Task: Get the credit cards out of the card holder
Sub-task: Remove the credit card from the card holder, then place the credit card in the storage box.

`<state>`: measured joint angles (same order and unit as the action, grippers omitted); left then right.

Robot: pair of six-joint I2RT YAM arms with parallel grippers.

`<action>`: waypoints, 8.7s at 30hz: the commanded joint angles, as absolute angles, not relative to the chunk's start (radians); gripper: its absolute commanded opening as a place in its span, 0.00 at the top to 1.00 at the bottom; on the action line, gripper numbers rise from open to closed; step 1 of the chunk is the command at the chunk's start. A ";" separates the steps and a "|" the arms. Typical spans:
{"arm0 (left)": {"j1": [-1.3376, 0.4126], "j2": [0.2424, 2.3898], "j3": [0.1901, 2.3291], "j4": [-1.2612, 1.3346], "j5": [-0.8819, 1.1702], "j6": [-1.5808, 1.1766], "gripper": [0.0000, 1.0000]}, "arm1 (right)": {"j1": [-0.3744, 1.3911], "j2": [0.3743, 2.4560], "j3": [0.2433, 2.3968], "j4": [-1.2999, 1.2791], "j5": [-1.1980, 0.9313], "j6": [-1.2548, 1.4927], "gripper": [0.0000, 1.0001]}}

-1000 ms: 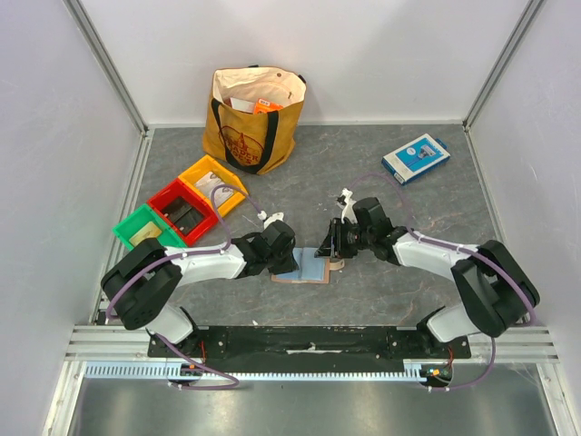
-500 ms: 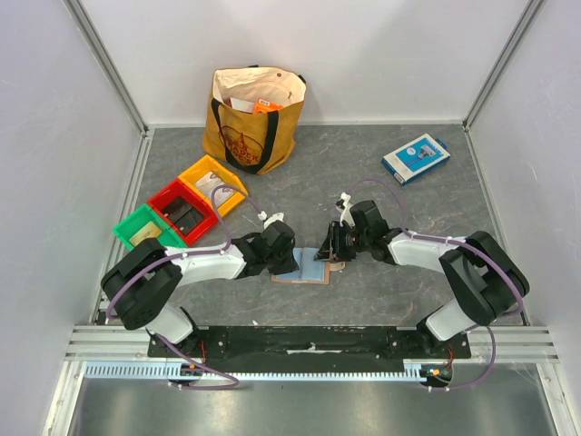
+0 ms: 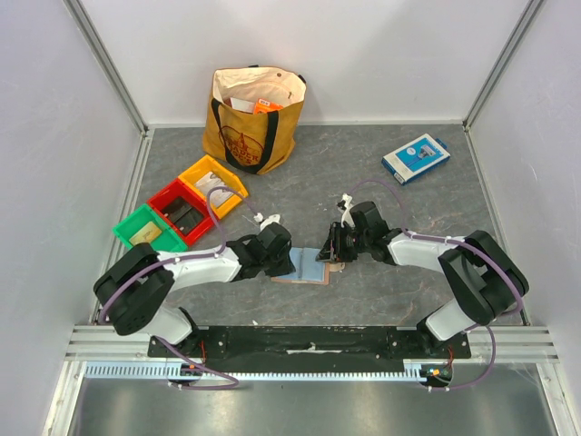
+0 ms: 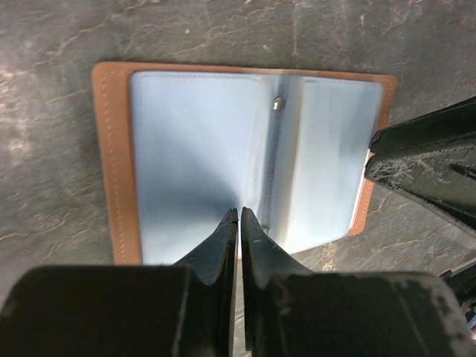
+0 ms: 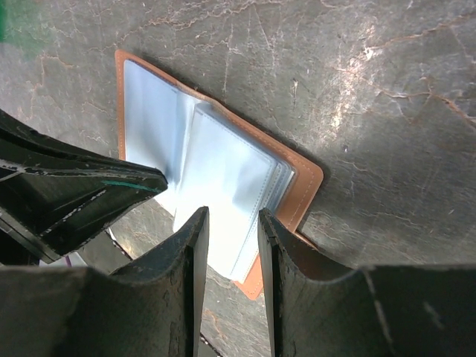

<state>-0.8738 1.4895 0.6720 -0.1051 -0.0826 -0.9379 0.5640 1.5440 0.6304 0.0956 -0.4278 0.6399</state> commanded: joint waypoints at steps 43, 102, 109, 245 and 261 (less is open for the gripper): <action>-0.874 1.381 0.624 -0.216 -0.209 -0.943 0.91 | 0.607 1.479 0.701 -0.023 -0.321 0.629 0.60; -0.874 1.060 0.514 -0.288 -0.253 -1.057 0.78 | 0.730 1.585 0.808 0.087 -0.410 0.678 0.59; -0.874 0.983 0.584 -0.308 -0.239 -1.029 0.77 | 0.736 1.583 0.801 0.153 -0.462 0.680 0.58; -0.824 1.034 0.342 0.778 0.098 -1.081 0.41 | 0.657 1.140 0.219 1.092 -0.314 1.178 1.00; -0.810 1.028 0.359 0.744 0.139 -1.054 0.98 | 0.664 1.164 0.229 1.105 -0.321 1.164 1.00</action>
